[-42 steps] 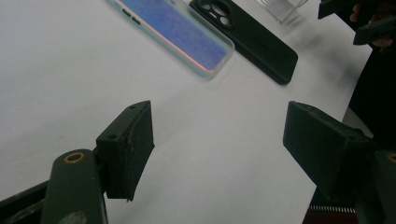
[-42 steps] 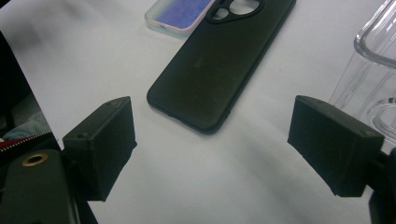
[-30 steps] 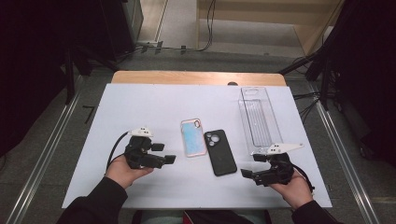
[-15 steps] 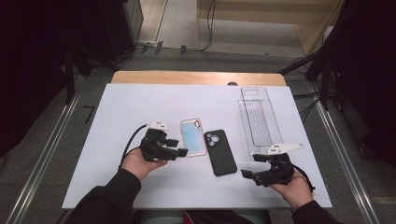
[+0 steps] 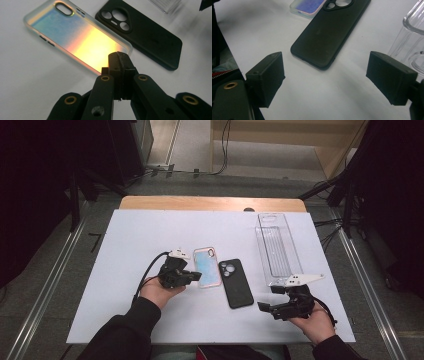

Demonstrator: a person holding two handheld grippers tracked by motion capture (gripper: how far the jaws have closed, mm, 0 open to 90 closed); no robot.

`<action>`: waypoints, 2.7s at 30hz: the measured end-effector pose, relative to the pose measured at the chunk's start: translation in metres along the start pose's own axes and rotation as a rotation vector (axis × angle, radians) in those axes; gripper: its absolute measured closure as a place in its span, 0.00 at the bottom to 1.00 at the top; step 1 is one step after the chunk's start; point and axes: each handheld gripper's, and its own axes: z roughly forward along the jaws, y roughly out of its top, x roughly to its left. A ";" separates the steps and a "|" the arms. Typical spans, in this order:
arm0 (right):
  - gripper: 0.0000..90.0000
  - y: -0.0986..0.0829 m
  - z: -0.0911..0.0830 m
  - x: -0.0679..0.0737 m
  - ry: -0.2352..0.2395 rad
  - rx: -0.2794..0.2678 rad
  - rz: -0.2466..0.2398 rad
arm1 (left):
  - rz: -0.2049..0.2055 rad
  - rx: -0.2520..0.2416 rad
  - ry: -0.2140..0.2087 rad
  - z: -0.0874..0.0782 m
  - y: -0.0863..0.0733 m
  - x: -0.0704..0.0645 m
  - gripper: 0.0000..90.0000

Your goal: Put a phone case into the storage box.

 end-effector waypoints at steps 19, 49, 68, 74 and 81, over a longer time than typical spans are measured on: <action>0.14 0.000 0.000 0.000 0.004 -0.003 0.009 | -0.028 0.064 0.035 0.028 -0.008 0.007 1.00; 0.15 0.000 -0.002 -0.001 -0.002 -0.011 0.015 | -0.115 0.114 0.060 -0.014 -0.030 0.051 1.00; 0.14 0.000 -0.004 -0.002 -0.003 -0.023 0.016 | -0.122 0.072 0.034 -0.044 -0.049 0.059 0.85; 0.14 0.000 -0.004 -0.003 0.004 -0.028 0.022 | -0.152 -0.045 -0.097 -0.061 -0.052 0.052 0.55; 0.15 0.000 -0.004 -0.002 0.006 -0.029 0.015 | -0.086 -0.099 -0.155 -0.074 -0.064 0.033 0.46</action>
